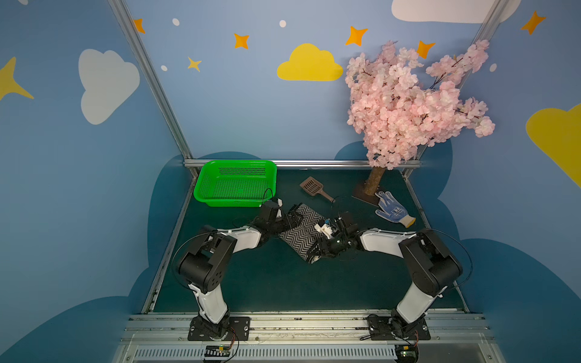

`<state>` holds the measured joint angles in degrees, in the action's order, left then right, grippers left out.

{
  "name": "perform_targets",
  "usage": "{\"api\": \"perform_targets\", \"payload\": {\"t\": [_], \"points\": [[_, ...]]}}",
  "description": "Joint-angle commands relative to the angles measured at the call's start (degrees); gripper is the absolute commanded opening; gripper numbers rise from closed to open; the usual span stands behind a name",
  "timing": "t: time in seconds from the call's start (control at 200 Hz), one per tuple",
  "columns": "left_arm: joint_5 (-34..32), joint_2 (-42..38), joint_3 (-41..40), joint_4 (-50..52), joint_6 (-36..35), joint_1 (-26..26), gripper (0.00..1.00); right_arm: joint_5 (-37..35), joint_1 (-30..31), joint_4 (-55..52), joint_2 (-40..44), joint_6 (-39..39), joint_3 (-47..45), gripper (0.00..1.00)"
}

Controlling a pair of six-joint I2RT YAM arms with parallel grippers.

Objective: Roll up the scarf and place it into the basket
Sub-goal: Roll the scarf at the center of the board.

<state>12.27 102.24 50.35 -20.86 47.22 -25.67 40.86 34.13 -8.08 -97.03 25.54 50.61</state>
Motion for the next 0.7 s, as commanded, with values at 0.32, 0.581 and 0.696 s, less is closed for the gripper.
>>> {"api": "perform_targets", "payload": {"t": [0.32, 0.581, 0.696], "points": [[-3.8, 3.5, 0.8, 7.3, 3.5, -0.2, 1.00, -47.0, 19.4, -29.9, 12.4, -13.2, 15.6, 0.86], [-2.2, 4.3, 2.5, 9.2, 4.2, -0.1, 1.00, -73.8, 32.3, -35.5, -0.4, -20.4, 22.1, 0.91], [-2.0, 4.5, 2.4, 9.2, 4.5, -0.1, 1.00, -80.3, 36.0, -35.4, -6.7, -23.0, 24.2, 0.92]]}}
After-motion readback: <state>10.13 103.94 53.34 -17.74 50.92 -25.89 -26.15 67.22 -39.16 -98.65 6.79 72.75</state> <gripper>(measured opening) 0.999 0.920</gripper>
